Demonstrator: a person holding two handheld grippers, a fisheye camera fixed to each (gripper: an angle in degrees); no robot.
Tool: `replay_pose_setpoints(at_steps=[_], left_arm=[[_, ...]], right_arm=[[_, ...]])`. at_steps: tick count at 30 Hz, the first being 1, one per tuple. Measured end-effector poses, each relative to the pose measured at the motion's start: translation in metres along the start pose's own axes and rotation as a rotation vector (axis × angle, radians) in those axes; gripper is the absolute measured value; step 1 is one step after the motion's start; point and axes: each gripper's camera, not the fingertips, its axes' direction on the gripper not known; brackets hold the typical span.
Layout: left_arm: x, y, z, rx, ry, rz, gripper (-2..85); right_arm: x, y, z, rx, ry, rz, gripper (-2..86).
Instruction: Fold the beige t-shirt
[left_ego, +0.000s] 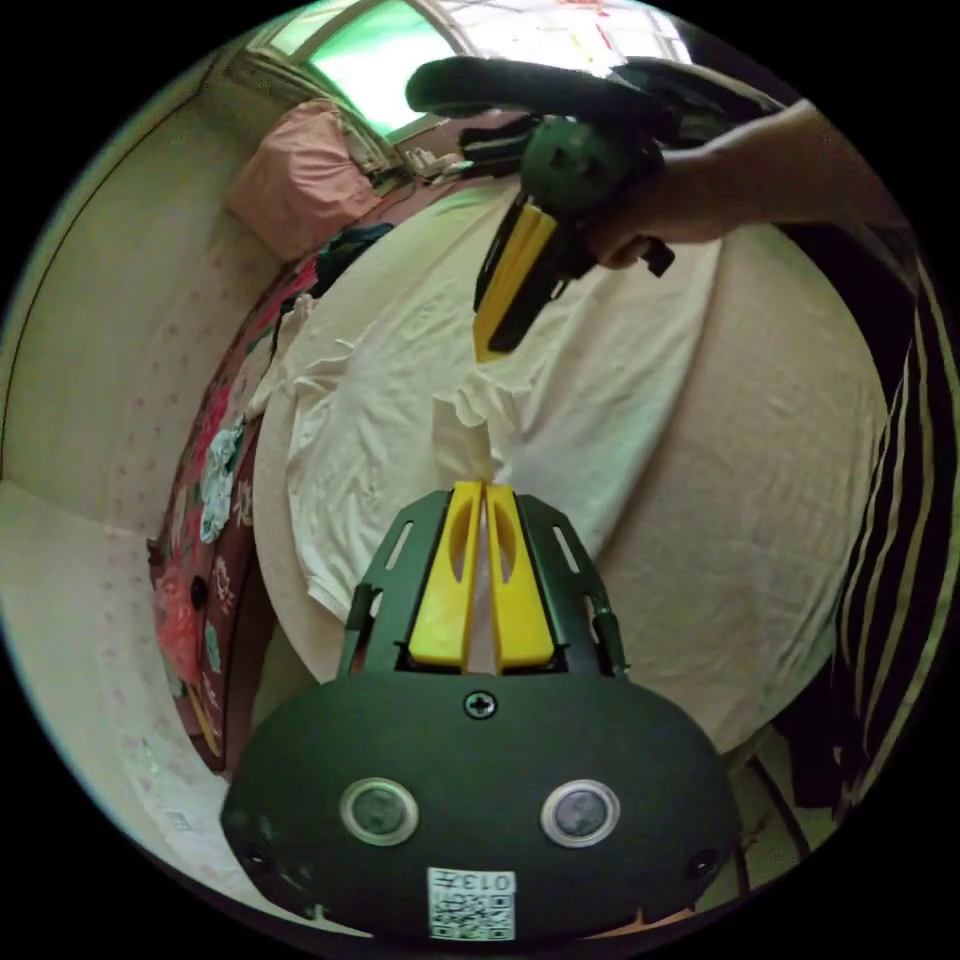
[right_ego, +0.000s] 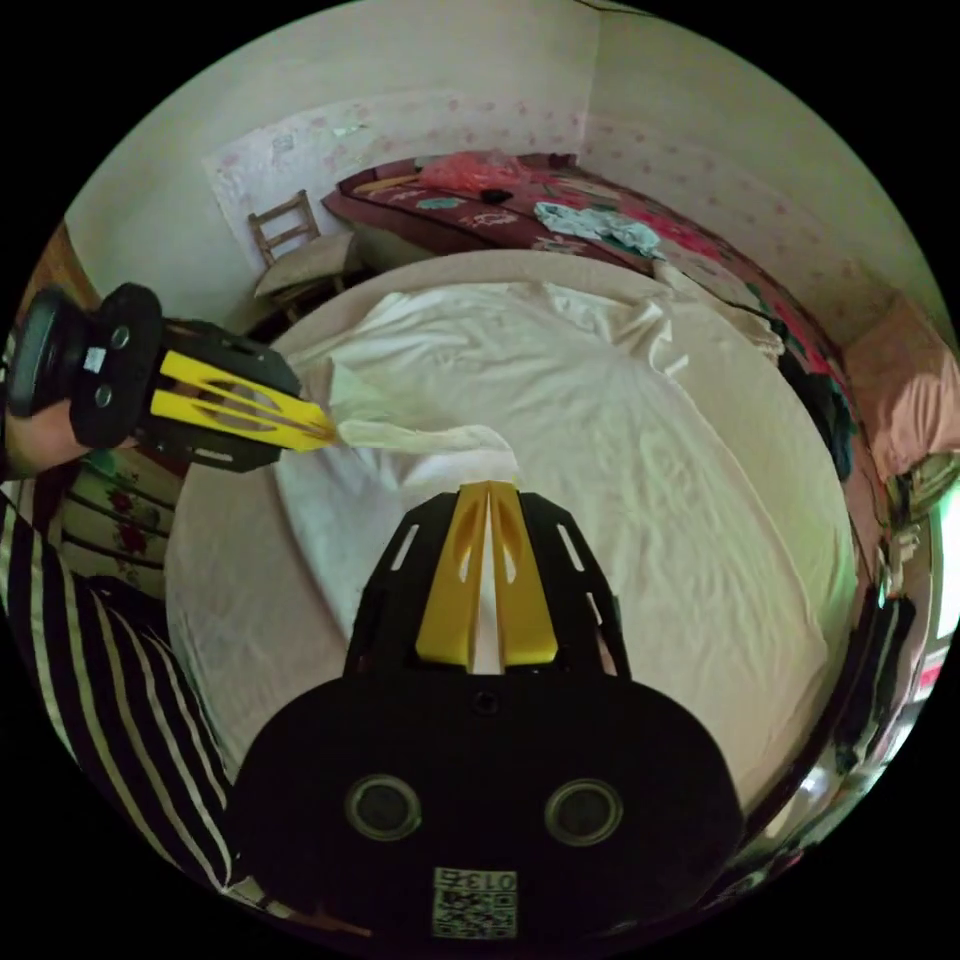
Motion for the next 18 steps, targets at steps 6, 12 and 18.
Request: replay_pose_setpoints(at_steps=[6, 12, 18], left_arm=[[0.066, 0.003, 0.035, -0.115, 0.084, 0.106, 1.0], [0.043, 0.023, 0.012, -0.087, 0.177, -0.075, 0.8], [-0.02, 0.027, 0.03, -0.114, -0.015, -0.326, 0.6]], right_arm=[[0.003, 0.045, 0.0, -0.06, 0.023, 0.178, 1.8], [0.025, 0.028, -0.01, -0.026, -0.006, 0.268, 3.0], [0.015, -0.013, 0.015, -0.046, 0.081, 0.156, 6.5]])
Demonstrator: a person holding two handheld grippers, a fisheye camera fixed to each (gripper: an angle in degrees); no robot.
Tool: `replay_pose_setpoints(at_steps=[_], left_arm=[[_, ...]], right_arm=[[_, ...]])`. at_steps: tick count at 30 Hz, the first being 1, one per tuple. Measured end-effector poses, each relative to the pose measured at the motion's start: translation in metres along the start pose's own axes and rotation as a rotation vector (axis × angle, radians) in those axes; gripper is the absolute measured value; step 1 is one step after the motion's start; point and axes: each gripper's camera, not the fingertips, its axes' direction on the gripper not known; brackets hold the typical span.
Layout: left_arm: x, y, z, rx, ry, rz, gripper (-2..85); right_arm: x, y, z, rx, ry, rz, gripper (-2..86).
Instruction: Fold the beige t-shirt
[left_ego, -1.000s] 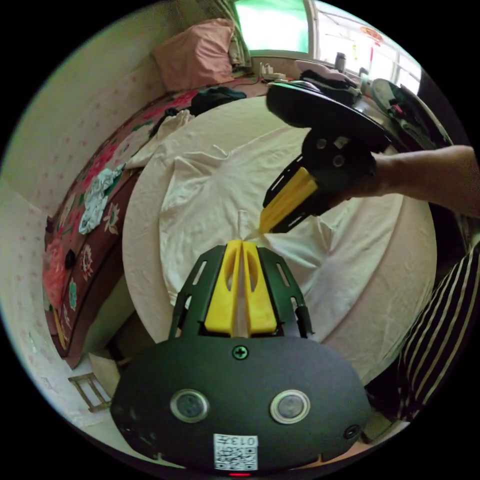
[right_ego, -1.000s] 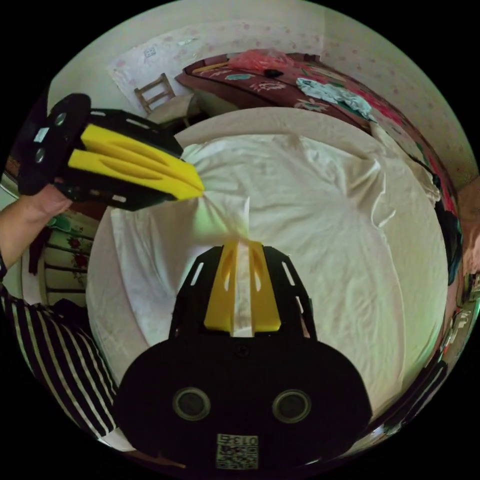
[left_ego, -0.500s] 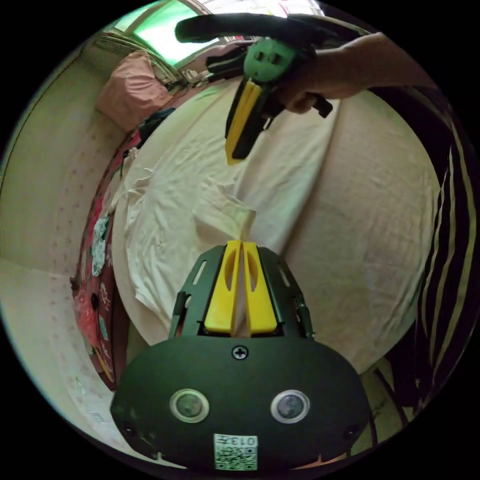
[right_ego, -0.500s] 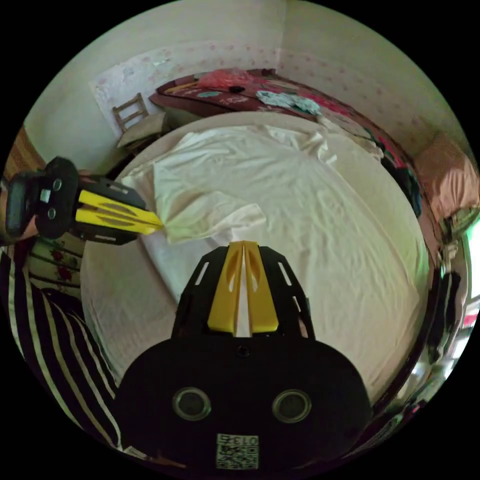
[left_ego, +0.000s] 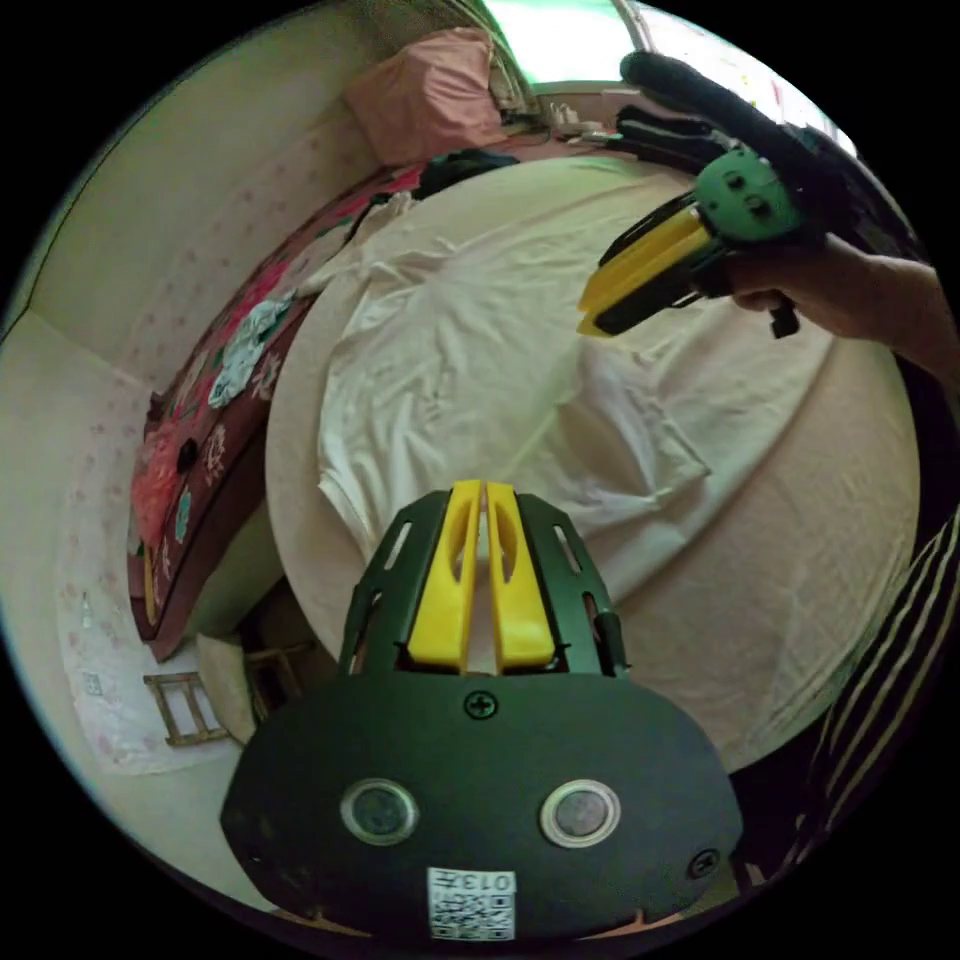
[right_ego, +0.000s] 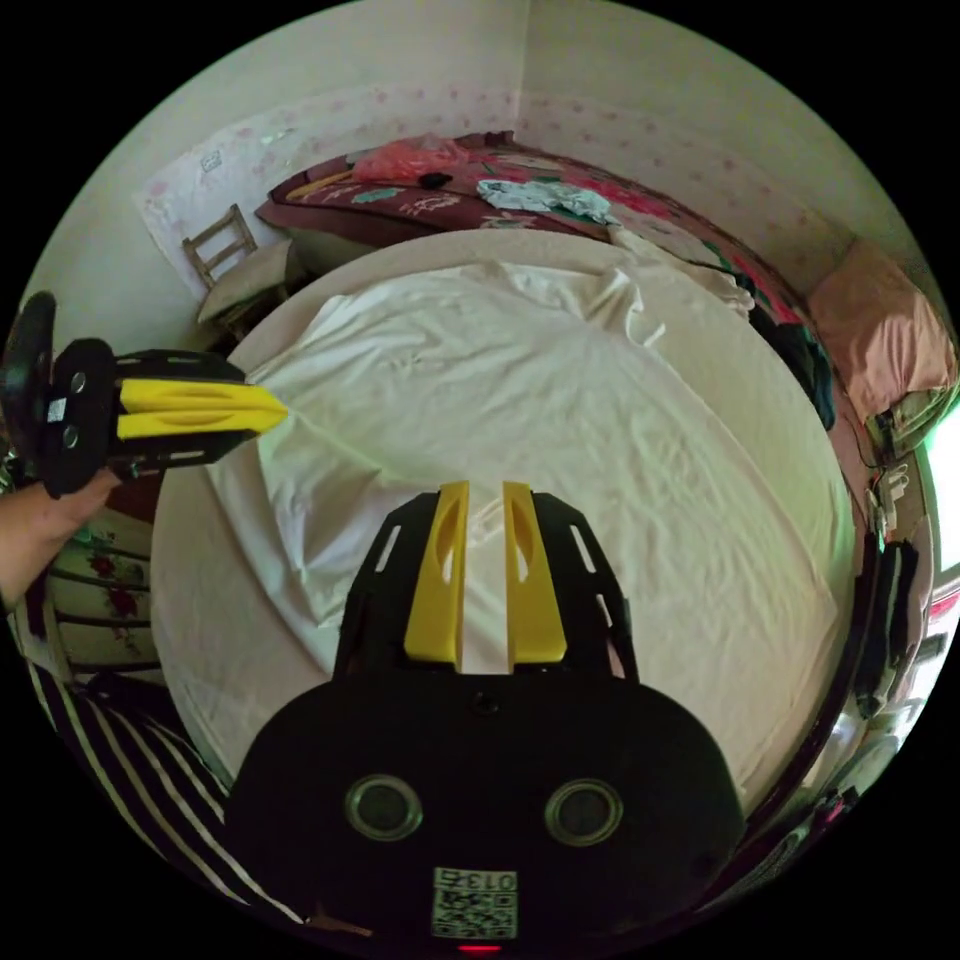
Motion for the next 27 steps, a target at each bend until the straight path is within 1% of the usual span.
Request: replay_pose_setpoints(at_steps=[2, 4, 6, 9, 11, 12, 13, 15, 16, 18, 19, 20, 21, 23, 25, 27], left_arm=[[-0.011, -0.006, 0.023, -0.077, -0.001, -0.016, 0.8], [-0.018, -0.005, 0.036, -0.112, 0.035, -0.031, 0.4], [-0.023, 0.0, 0.04, -0.083, 0.068, -0.052, 0.1], [-0.024, 0.006, 0.042, -0.07, 0.061, -0.065, -0.1], [-0.02, 0.012, 0.042, -0.033, 0.029, -0.09, -0.2], [-0.019, 0.013, 0.043, -0.029, 0.019, -0.089, -0.2], [-0.018, 0.011, 0.043, -0.035, 0.005, -0.094, -0.3], [-0.019, 0.007, 0.044, -0.058, 0.007, -0.109, -0.3], [-0.022, 0.005, 0.042, -0.079, 0.01, -0.121, -0.3], [-0.022, 0.006, 0.034, -0.048, -0.034, -0.133, -0.2], [-0.02, 0.006, 0.028, -0.011, -0.078, -0.117, -0.2], [-0.018, 0.006, 0.028, -0.014, -0.115, -0.101, -0.2], [-0.017, 0.005, 0.03, -0.03, -0.121, -0.085, -0.2], [-0.018, 0.008, 0.049, -0.129, -0.092, -0.061, -0.2], [-0.024, 0.014, 0.051, -0.092, -0.092, -0.078, -0.2], [-0.03, 0.012, 0.05, -0.105, -0.074, -0.099, -0.2]], right_arm=[[0.005, -0.006, 0.007, -0.027, -0.026, -0.001, 6.9], [0.013, -0.009, 0.016, -0.074, -0.049, 0.003, 5.8], [0.016, -0.006, 0.022, -0.082, -0.058, -0.025, 3.9], [0.028, -0.002, 0.02, -0.072, -0.076, -0.015, 2.7], [0.043, 0.003, 0.019, -0.047, -0.096, 0.058, 2.5], [0.054, 0.008, 0.019, -0.027, -0.161, 0.119, 2.4], [0.065, 0.013, 0.017, 0.0, -0.219, 0.171, 2.3], [0.078, 0.021, 0.007, 0.058, -0.249, 0.236, 2.2], [0.085, 0.026, -0.004, 0.104, -0.226, 0.262, 2.0], [0.093, 0.034, -0.017, 0.135, -0.187, 0.288, 1.8], [0.094, 0.038, -0.022, 0.13, -0.172, 0.279, 1.5], [0.093, 0.039, -0.024, 0.125, -0.16, 0.263, 1.4], [0.087, 0.043, -0.026, 0.108, -0.113, 0.22, 1.1], [0.079, 0.049, -0.025, 0.057, -0.034, 0.153, 0.7], [0.075, 0.063, -0.019, 0.013, 0.039, 0.127, 0.4], [0.08, 0.073, -0.015, -0.044, 0.062, 0.146, 0.3]])
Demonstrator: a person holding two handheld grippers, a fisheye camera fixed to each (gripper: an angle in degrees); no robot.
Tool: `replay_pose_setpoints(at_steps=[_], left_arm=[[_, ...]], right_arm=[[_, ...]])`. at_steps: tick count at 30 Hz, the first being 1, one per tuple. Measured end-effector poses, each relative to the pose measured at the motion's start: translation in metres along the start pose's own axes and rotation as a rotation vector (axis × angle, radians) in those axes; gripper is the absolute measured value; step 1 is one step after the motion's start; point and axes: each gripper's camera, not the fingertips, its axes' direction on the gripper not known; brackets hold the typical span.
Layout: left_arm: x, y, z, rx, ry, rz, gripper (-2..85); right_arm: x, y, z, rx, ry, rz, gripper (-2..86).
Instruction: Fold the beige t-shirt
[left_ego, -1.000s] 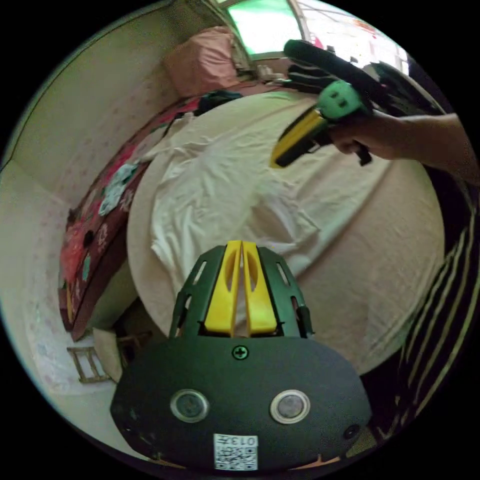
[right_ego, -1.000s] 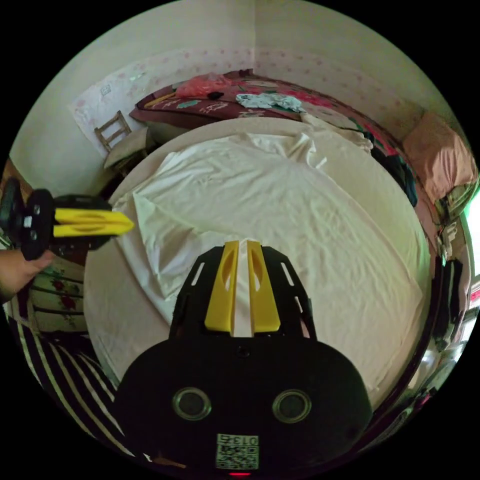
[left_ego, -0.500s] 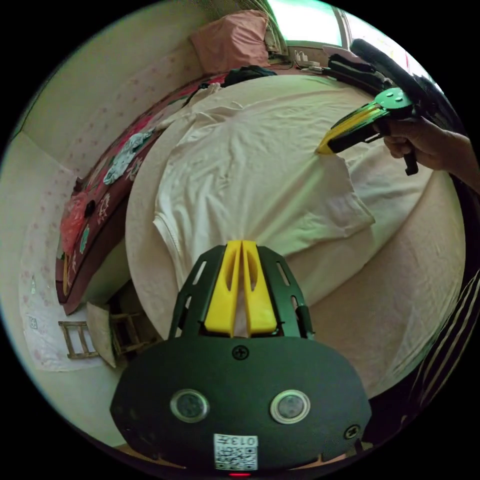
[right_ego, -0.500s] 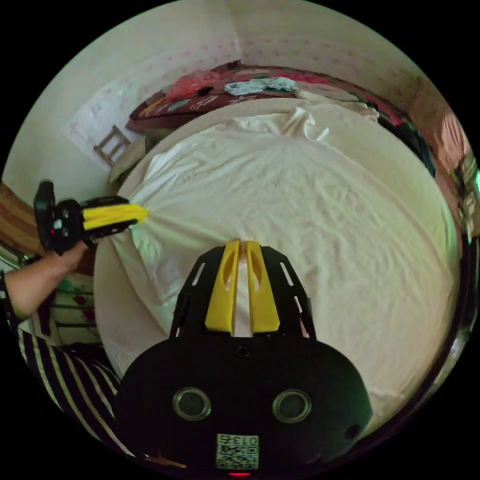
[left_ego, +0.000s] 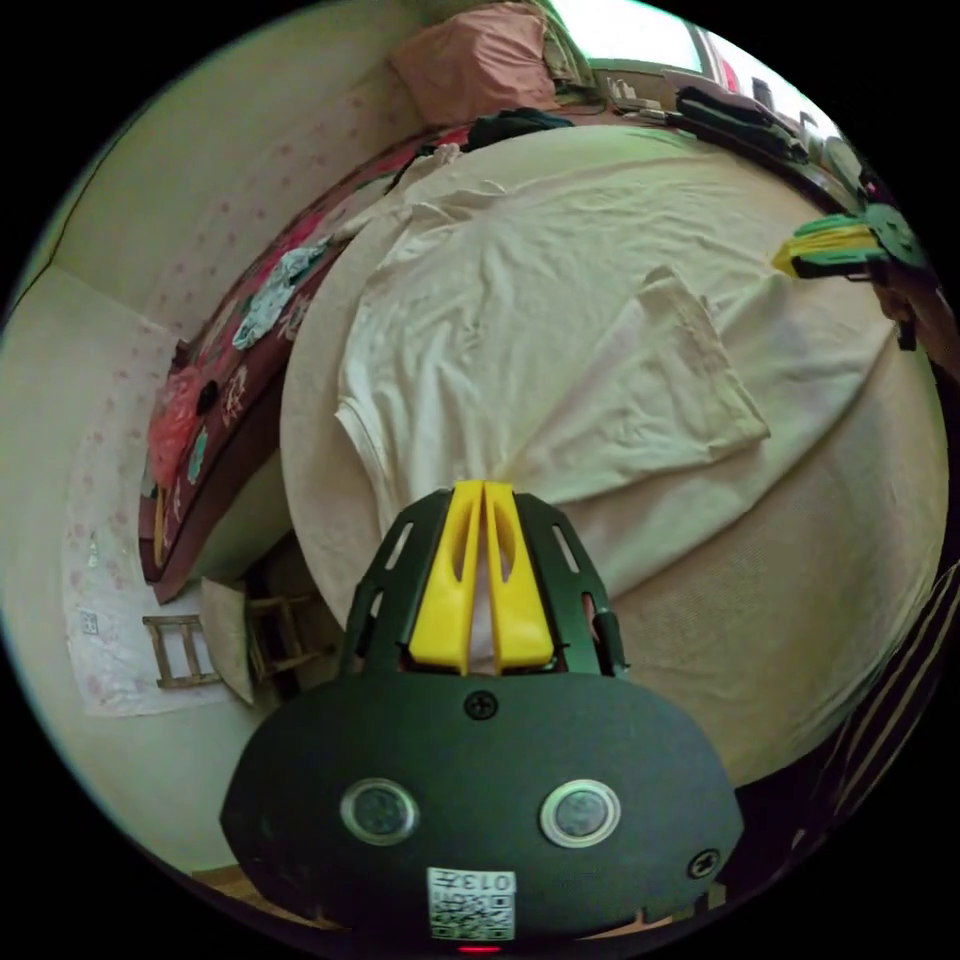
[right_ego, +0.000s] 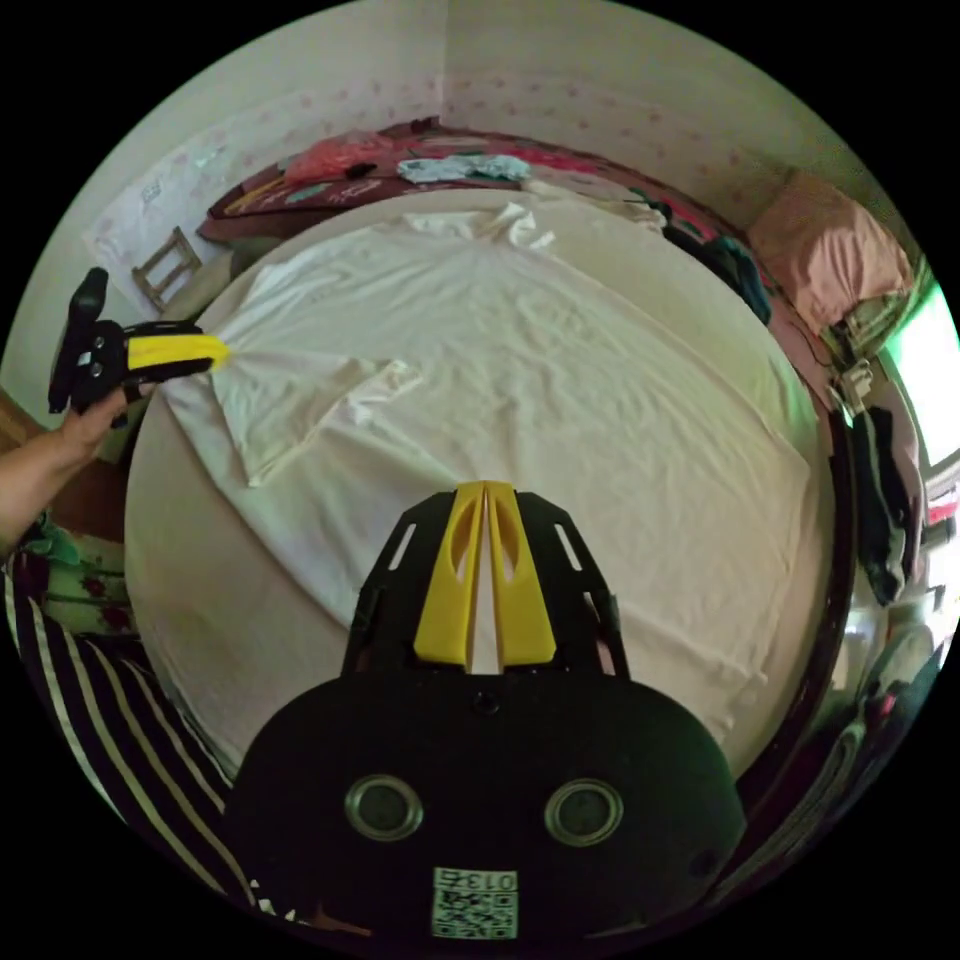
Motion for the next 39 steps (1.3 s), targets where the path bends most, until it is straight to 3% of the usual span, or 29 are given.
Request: replay_pose_setpoints(at_steps=[5, 8, 11, 13, 15, 23, 32, 37, 39], left_arm=[[-0.009, -0.003, -0.002, -0.003, -0.018, -0.005, -0.2], [-0.02, -0.004, 0.004, -0.02, 0.019, -0.037, -0.1], [-0.048, -0.014, -0.013, 0.018, -0.009, -0.109, 0.1], [-0.074, -0.026, -0.025, 0.1, -0.064, -0.173, 0.4], [-0.104, -0.052, -0.024, 0.128, -0.045, -0.183, 1.0], [-0.23, -0.208, 0.034, 0.127, 0.277, -0.218, 7.9], [-0.246, -0.281, 0.081, 0.007, 0.378, -0.016, 12.1], [-0.24, -0.284, 0.085, -0.001, 0.359, 0.045, 9.1], [-0.243, -0.283, 0.086, 0.001, 0.373, 0.03, 2.6]], right_arm=[[0.029, 0.029, -0.017, 0.032, 0.015, 0.105, 0.4], [0.042, 0.04, 0.004, -0.111, 0.015, 0.098, 0.3], [0.064, 0.037, -0.021, -0.002, -0.015, 0.129, 0.4], [0.093, 0.029, -0.047, 0.126, 0.063, 0.184, 0.7], [0.123, 0.019, -0.051, 0.135, 0.102, 0.215, 1.3], [0.256, -0.043, -0.017, -0.05, 0.145, 0.218, 6.9], [0.317, -0.101, 0.021, -0.234, 0.186, 0.056, 9.7], [0.324, -0.115, 0.037, -0.295, 0.177, -0.022, 6.8], [0.329, -0.115, 0.036, -0.297, 0.103, -0.005, 4.3]])
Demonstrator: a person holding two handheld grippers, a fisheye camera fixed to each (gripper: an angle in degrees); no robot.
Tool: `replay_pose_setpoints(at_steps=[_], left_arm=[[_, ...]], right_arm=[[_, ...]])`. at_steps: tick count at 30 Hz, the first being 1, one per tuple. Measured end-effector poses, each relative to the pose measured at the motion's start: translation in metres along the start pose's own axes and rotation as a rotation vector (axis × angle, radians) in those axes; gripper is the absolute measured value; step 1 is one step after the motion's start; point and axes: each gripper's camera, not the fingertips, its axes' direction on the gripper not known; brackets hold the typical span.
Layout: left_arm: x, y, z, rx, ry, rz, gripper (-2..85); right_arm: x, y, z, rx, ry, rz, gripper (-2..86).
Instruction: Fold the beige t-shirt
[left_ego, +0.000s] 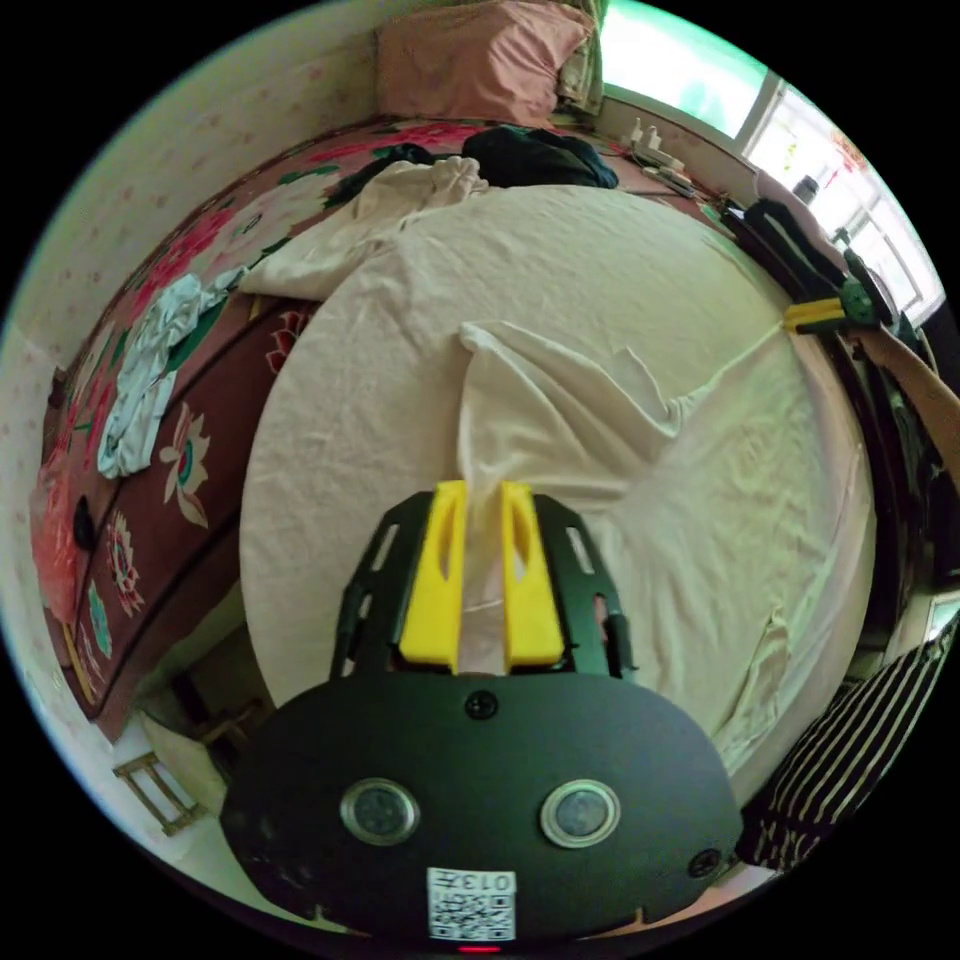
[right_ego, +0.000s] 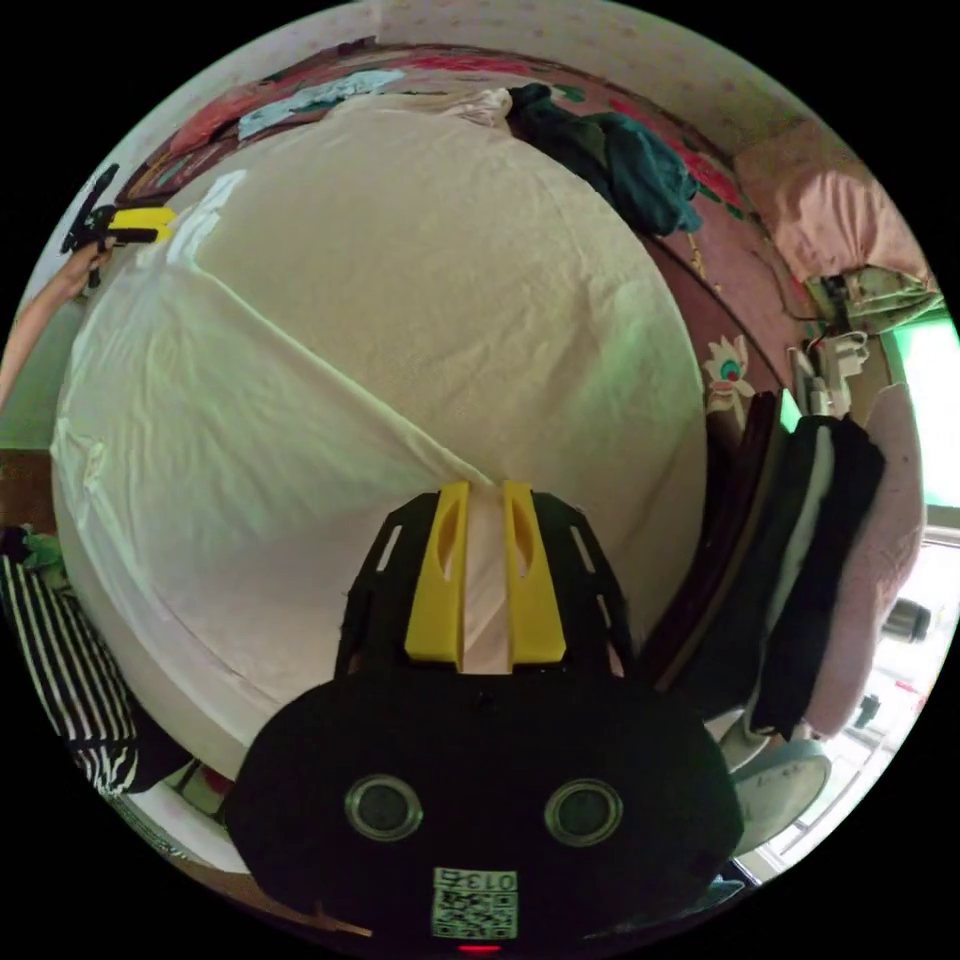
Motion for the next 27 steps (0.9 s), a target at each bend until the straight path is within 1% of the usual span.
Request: replay_pose_setpoints(at_steps=[1, 2, 6, 7, 11, 13, 16, 19, 21, 23, 27], left_arm=[[0.001, 0.001, -0.002, 0.0, 0.012, 0.028, 1.8], [0.003, 0.002, -0.003, -0.007, 0.003, 0.047, 1.2], [0.015, 0.013, -0.02, 0.062, -0.069, 0.088, 0.4], [0.018, 0.02, -0.033, 0.115, -0.073, 0.088, 0.3], [0.039, 0.065, -0.08, 0.278, -0.086, 0.124, 0.2], [0.054, 0.091, -0.098, 0.312, -0.117, 0.145, 0.2], [0.08, 0.138, -0.12, 0.353, -0.151, 0.141, 0.2], [0.109, 0.183, -0.127, 0.342, -0.166, 0.114, 0.2], [0.129, 0.204, -0.123, 0.301, -0.177, 0.111, 0.2], [0.153, 0.227, -0.108, 0.23, -0.198, 0.101, 0.2], [0.172, 0.247, -0.079, 0.155, -0.213, 0.049, 0.2]], right_arm=[[0.003, 0.001, 0.0, -0.012, -0.067, 0.0, 3.4], [0.003, 0.001, 0.0, -0.021, -0.086, 0.002, 3.1], [-0.008, 0.009, -0.007, -0.071, -0.031, -0.046, 1.6], [-0.014, 0.016, -0.014, -0.046, 0.018, -0.065, 1.4], [-0.03, 0.05, -0.044, 0.074, 0.106, -0.071, 1.1], [-0.049, 0.085, -0.061, 0.144, 0.169, -0.069, 1.1], [-0.081, 0.136, -0.074, 0.194, 0.251, -0.054, 1.1], [-0.113, 0.186, -0.078, 0.226, 0.281, 0.002, 1.0], [-0.13, 0.212, -0.074, 0.221, 0.274, 0.038, 0.9], [-0.146, 0.234, -0.064, 0.215, 0.282, 0.069, 0.9], [-0.169, 0.266, -0.03, 0.162, 0.271, 0.106, 0.8]])
